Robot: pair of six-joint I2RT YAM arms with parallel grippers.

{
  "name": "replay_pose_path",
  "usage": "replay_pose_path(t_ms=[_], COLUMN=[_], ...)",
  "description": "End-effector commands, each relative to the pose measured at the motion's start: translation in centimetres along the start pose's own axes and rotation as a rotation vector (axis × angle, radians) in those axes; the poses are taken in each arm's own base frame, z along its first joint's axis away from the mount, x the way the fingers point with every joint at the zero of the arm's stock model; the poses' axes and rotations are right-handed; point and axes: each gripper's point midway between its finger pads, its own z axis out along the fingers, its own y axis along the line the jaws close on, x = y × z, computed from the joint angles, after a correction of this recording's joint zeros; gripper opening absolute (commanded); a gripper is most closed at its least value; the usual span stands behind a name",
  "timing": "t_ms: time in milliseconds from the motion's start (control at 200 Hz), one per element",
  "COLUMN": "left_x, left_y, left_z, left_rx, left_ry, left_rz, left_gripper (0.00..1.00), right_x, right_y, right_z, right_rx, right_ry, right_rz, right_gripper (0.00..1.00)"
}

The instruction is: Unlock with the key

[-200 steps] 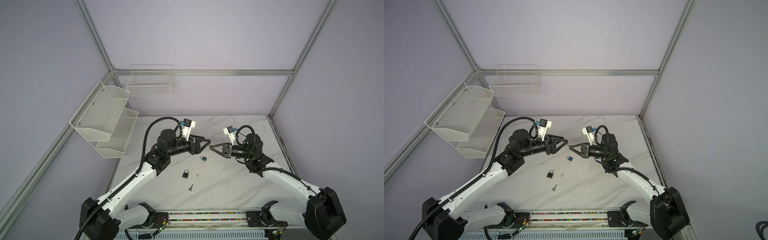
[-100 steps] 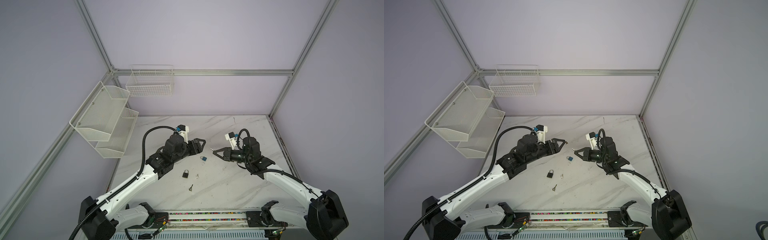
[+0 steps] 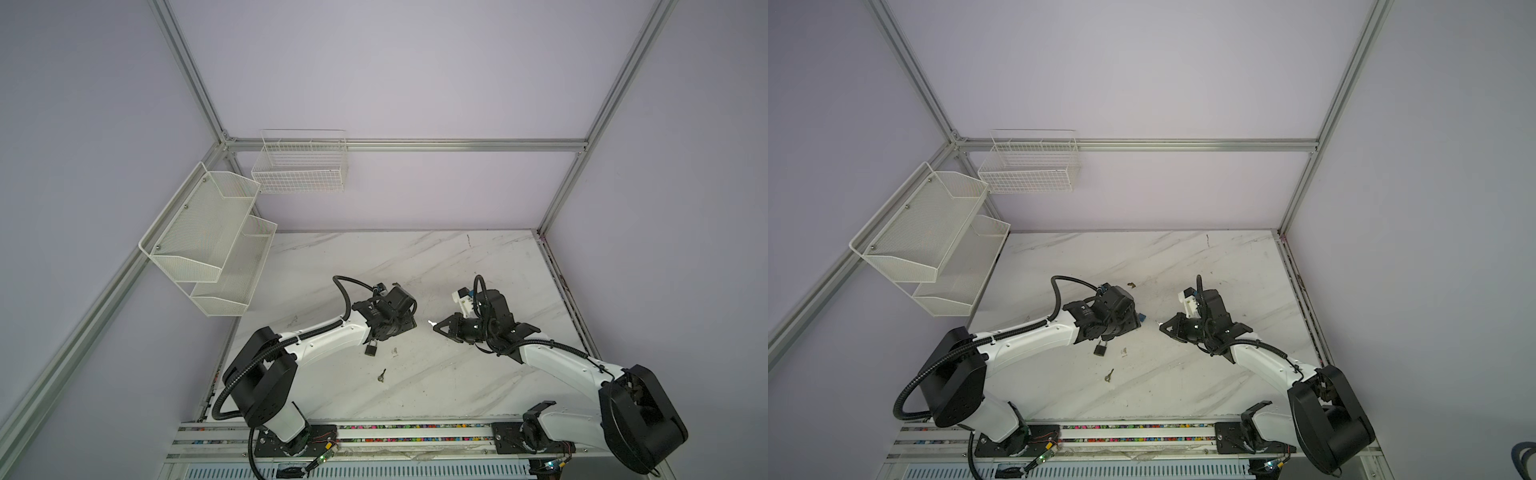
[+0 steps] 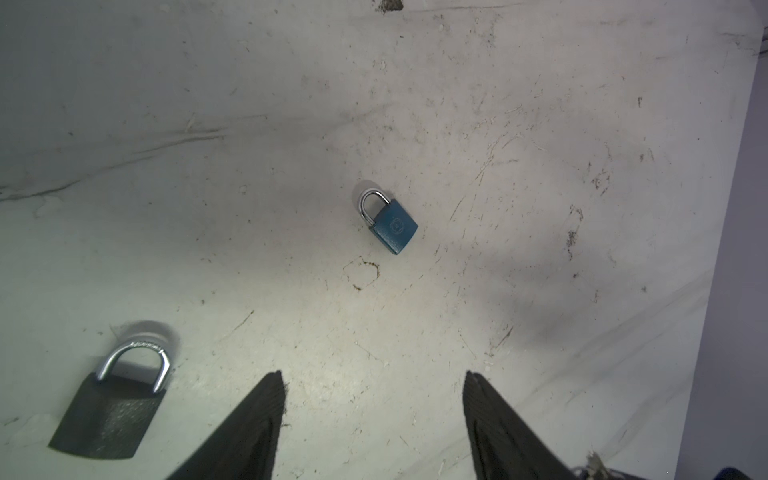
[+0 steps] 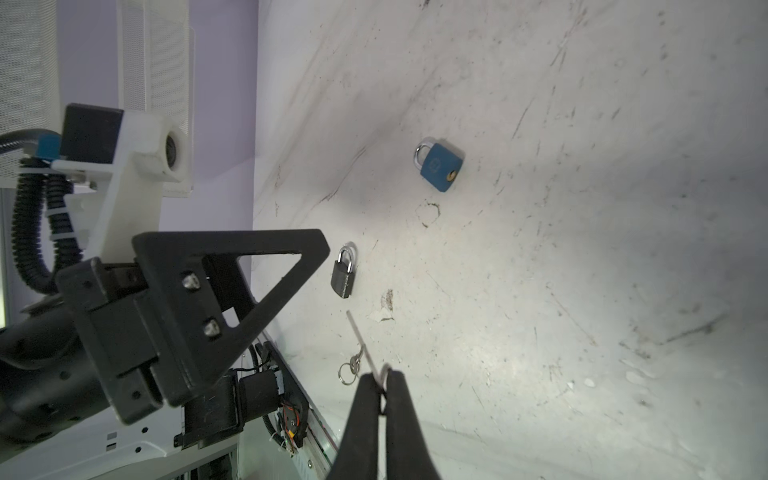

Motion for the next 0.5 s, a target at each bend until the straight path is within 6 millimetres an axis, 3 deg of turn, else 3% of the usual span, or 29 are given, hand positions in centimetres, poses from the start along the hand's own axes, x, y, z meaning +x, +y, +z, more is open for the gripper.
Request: replay_pose_path(t_ms=[0,155,320,495], left_x=[-3.1,-3.4,-3.6,-3.7], left_y=[-4.2,-5.5,-3.7,-3.6], left_z=[-1.2,0.9,2.2,3.6], left_rx=[0.057,-0.008,-0.137,-0.204], left_ry=[-0.091,-0.088,-0.113,-0.106], left_rz=[-0.081,-0.064,-0.056,-0.018], left_gripper=[0.67,0.63,0.59,0.55], right_x=[0.0,-1.0,-1.7,-2.4], right_y=[-3.0,-3.8,-5.8,-6.2], right_z=[0.3,0.4,0.3,0.5], right_rx=[0.087,0.111,0.118,0.128], right_ry=[0.008,-0.008,0.005,0.001], right_rz=[0.044,0.039,0.093,0.079], right_gripper=[0.00,0.00,0.00,0.00])
